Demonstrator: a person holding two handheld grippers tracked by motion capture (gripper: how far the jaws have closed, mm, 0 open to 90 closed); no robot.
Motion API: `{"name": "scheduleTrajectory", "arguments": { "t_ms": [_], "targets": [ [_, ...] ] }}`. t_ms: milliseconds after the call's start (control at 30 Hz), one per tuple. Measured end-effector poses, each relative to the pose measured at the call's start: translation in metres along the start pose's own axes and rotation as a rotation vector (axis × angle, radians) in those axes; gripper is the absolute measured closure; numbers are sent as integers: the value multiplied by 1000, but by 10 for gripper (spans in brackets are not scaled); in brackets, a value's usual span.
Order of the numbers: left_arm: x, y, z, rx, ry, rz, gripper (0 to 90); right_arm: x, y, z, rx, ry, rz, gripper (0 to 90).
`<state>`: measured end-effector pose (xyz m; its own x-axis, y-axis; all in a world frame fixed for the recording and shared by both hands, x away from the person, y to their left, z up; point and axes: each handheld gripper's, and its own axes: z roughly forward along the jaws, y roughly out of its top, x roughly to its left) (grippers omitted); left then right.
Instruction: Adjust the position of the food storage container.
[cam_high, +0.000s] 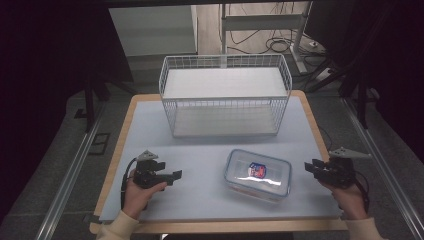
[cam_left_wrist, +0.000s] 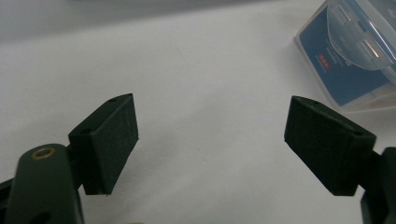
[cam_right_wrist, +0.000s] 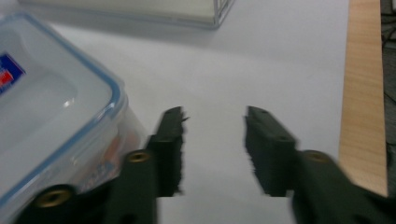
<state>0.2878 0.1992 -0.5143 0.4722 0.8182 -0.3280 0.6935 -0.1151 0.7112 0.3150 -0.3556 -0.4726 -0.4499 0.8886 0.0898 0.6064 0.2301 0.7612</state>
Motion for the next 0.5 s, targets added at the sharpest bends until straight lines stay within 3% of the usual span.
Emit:
{"name": "scheduleTrajectory", "arguments": {
  "t_ms": [100,233,500],
  "targets": [
    [0,-1,-2,-2,2,0,174,9,0,-1,47,19,-38,792],
    [0,-1,-4,-9,2,-1,174,21,-6,-2,83,28,-82,865],
    [0,0,-3,-2,-1,2,175,35,-27,1,155,62,-104,898]
  ]
}}
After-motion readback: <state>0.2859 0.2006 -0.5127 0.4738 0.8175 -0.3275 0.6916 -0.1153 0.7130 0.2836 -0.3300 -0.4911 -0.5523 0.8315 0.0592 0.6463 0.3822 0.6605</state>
